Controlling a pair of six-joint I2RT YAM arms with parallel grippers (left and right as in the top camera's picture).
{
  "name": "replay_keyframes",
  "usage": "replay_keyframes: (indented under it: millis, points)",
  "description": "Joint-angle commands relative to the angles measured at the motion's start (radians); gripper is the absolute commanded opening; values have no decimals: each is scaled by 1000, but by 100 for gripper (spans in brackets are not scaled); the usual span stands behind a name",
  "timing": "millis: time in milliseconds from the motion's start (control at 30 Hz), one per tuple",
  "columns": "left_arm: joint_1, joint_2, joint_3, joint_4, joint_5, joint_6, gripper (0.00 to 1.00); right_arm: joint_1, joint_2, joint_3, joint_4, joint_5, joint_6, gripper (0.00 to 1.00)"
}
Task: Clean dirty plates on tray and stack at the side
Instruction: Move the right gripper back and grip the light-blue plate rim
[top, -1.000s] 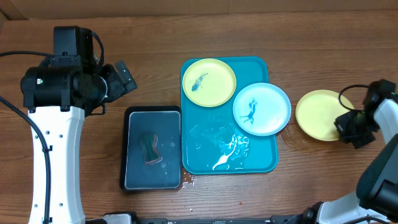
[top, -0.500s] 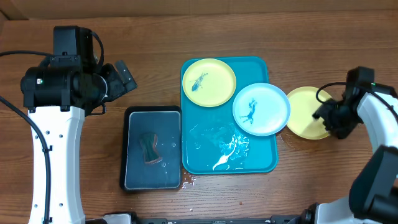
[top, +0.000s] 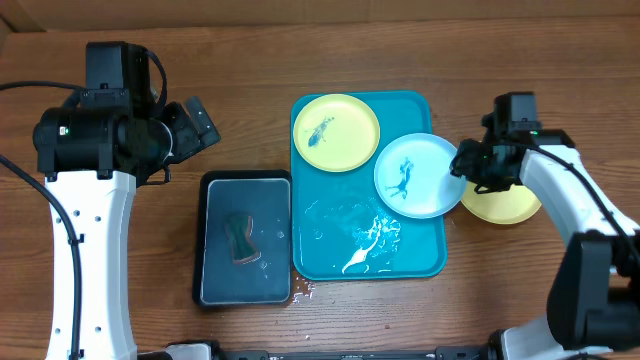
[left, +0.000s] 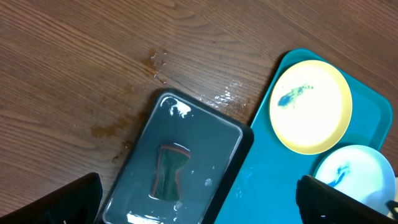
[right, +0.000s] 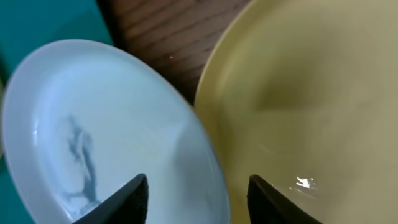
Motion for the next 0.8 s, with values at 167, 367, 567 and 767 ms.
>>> replay_keyframes:
  millis: [167, 367, 567, 767]
  points:
    - [12, -8, 23, -9, 4, 22, 100, -2, 45, -11, -15, 39, 2, 11]
    - [12, -8, 23, -18, 4, 36, 100, -2, 19, -10, -93, -11, 47, 4]
    - [12, -8, 23, -22, 7, 49, 100, 6, -114, -10, -180, -132, -13, 4]
    - [10, -8, 19, -32, 67, 111, 100, 114, -161, -18, -303, -194, -87, 4]
